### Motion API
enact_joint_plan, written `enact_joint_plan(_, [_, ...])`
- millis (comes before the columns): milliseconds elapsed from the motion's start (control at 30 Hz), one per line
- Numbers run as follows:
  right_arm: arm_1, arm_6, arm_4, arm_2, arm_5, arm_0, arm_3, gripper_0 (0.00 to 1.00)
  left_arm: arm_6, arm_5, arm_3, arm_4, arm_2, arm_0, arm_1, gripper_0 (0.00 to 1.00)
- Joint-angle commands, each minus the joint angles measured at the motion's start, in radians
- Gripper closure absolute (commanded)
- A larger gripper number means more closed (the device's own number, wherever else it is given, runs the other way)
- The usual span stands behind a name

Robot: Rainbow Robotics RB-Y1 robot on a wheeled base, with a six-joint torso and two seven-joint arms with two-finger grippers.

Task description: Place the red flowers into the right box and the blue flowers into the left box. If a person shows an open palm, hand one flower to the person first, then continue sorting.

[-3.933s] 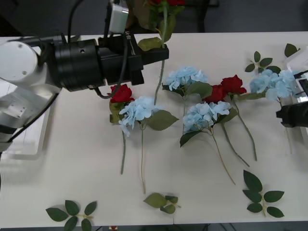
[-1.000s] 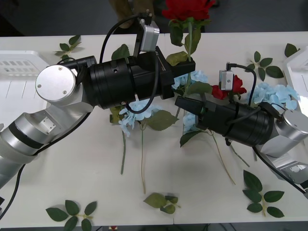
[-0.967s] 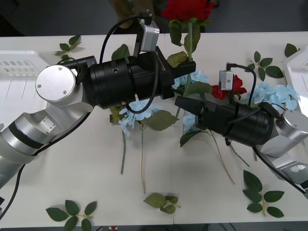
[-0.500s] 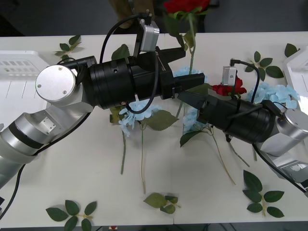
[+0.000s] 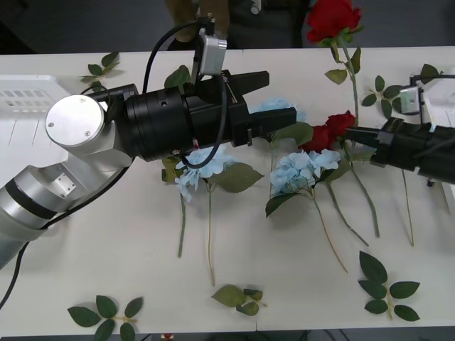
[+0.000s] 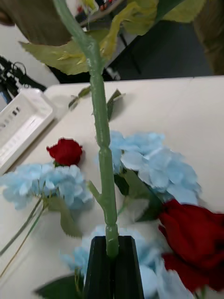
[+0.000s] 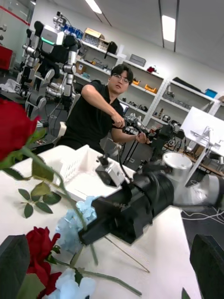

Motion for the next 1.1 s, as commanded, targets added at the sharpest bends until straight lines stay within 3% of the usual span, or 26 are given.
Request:
enact_joint_plan(33, [-0.034, -0.251, 0.190, -0.220, 0.246, -0.172, 0.165, 1.00, 0.184, 0.054, -0.008, 0.002, -0.020, -0.042, 0.169, 0.00])
enact_joint_plan(133, [-0.036, -0.296, 0.407, -0.376, 0.421, -0.254, 0.294, 1.00, 0.309, 0.141, 0.000, -0.059, -0.020, -0.047, 0.269, 0.00])
enact_joint_plan(200, [-0.037, -0.294, 0.449, -0.402, 0.443, -0.264, 0.311, 1.00, 0.329, 0.161, 0.003, -0.071, -0.018, -0.048, 0.286, 0.00])
enact_joint_plan(233, [-0.054, -0.296, 0.607, -0.491, 0.507, -0.298, 0.357, 1.00, 0.399, 0.258, 0.024, -0.133, -0.003, -0.050, 0.341, 0.00])
enact_joint_plan(300, [-0.060, -0.296, 0.641, -0.510, 0.516, -0.303, 0.360, 1.00, 0.416, 0.287, 0.032, -0.151, 0.005, -0.051, 0.349, 0.00])
enact_joint_plan(400, [-0.149, -0.297, 0.815, -0.517, 0.503, -0.304, 0.357, 1.00, 0.531, 0.563, 0.135, -0.309, 0.120, -0.051, 0.359, 0.00])
enact_joint_plan(567, [-0.237, -0.299, 0.946, -0.520, 0.490, -0.301, 0.357, 1.00, 0.678, 0.835, 0.227, -0.564, 0.258, -0.059, 0.284, 0.00])
enact_joint_plan(733, [-0.263, -0.309, 1.041, -0.549, 0.412, -0.243, 0.358, 1.00, 0.953, 0.999, 0.237, -0.815, 0.282, -0.117, 0.243, 0.00])
enact_joint_plan(867, [-0.261, -0.322, 1.047, -0.548, 0.249, -0.137, 0.358, 1.00, 1.160, 1.085, 0.237, -0.927, 0.252, -0.163, 0.226, 0.00])
enact_joint_plan(967, [-0.261, -0.328, 1.052, -0.499, 0.111, -0.068, 0.357, 1.00, 1.273, 1.102, 0.237, -0.989, 0.192, -0.188, 0.212, 0.00])
enact_joint_plan(1100, [-0.261, -0.334, 1.061, -0.499, 0.067, -0.022, 0.357, 1.00, 1.389, 1.085, 0.239, -1.059, 0.115, -0.212, 0.188, 0.00])
